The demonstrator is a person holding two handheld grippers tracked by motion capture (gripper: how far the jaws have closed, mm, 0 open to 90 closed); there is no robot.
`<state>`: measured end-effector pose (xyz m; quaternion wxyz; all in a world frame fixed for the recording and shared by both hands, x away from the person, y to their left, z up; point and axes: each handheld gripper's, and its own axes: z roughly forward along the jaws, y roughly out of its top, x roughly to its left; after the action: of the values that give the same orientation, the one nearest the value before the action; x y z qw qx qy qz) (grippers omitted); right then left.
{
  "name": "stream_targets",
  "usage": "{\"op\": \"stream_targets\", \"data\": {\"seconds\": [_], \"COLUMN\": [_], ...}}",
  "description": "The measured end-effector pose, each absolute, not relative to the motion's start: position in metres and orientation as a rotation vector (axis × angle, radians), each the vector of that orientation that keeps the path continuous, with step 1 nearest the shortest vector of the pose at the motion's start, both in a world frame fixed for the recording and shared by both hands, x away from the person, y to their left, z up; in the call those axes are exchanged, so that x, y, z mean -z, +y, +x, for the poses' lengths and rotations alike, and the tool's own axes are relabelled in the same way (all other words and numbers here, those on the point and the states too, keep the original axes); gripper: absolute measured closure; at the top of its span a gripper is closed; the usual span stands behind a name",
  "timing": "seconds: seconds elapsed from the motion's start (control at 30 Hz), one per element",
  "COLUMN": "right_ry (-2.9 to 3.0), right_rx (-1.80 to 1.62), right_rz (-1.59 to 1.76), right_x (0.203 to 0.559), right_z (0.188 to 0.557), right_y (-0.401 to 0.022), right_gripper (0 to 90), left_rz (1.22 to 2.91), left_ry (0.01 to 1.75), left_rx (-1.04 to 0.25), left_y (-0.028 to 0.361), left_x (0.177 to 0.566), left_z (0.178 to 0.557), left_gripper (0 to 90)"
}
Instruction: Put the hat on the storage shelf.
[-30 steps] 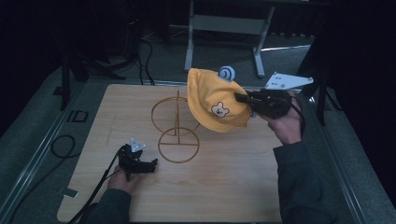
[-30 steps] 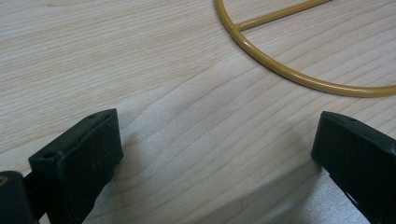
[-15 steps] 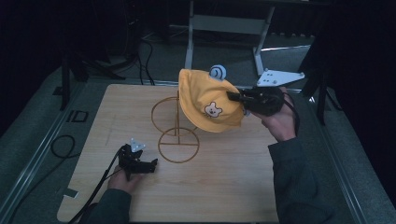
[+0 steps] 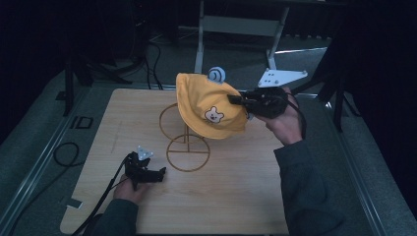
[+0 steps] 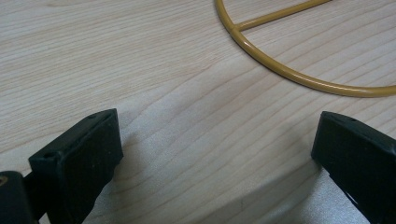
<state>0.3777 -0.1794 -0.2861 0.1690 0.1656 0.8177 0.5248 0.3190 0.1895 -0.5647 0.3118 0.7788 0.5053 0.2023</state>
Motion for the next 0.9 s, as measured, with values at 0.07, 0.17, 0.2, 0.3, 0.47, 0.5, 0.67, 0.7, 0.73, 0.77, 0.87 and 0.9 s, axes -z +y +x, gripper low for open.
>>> {"op": "stream_targets", "data": {"seconds": [0.07,0.17,0.2,0.3,0.47,0.5,0.67,0.7,0.73,0.77,0.87,0.9], "right_ry": [2.331,2.342,2.346,2.359,2.389,2.399,2.438,2.445,2.451,2.461,2.495,2.509], "right_rx": [-1.489,-1.49,-1.488,-1.479,-1.459,-1.45,-1.413,-1.408,-1.404,-1.401,-1.371,-1.355], "right_rz": [0.463,0.453,0.447,0.44,0.442,0.439,0.441,0.439,0.437,0.437,0.432,0.427], "right_x": [0.285,0.284,0.283,0.282,0.281,0.281,0.281,0.28,0.28,0.28,0.28,0.28], "right_z": [0.379,0.38,0.381,0.382,0.388,0.389,0.395,0.397,0.398,0.4,0.403,0.404], "right_y": [-0.176,-0.17,-0.168,-0.162,-0.152,-0.15,-0.137,-0.134,-0.13,-0.127,-0.114,-0.108], "right_gripper": [82.0,82.0,82.0,82.0,81.9,81.9,81.7,81.7,81.7,81.6,81.3,81.1], "left_rz": [2.055,2.055,2.056,2.055,2.055,2.055,2.057,2.056,2.059,2.06,2.056,2.053], "left_ry": [1.333,1.333,1.333,1.333,1.334,1.334,1.333,1.332,1.331,1.331,1.333,1.334], "left_rx": [-0.534,-0.534,-0.534,-0.534,-0.533,-0.533,-0.535,-0.535,-0.534,-0.535,-0.535,-0.536], "left_y": [0.19,0.189,0.19,0.189,0.189,0.19,0.19,0.19,0.19,0.19,0.19,0.189], "left_x": [0.565,0.565,0.565,0.565,0.565,0.565,0.565,0.565,0.565,0.565,0.565,0.565], "left_z": [0.319,0.319,0.319,0.319,0.319,0.319,0.319,0.319,0.319,0.319,0.319,0.319], "left_gripper": [1.9,1.9,1.9,1.9,1.9,1.9,1.9,1.9,1.9,1.9,1.9,1.9]}}
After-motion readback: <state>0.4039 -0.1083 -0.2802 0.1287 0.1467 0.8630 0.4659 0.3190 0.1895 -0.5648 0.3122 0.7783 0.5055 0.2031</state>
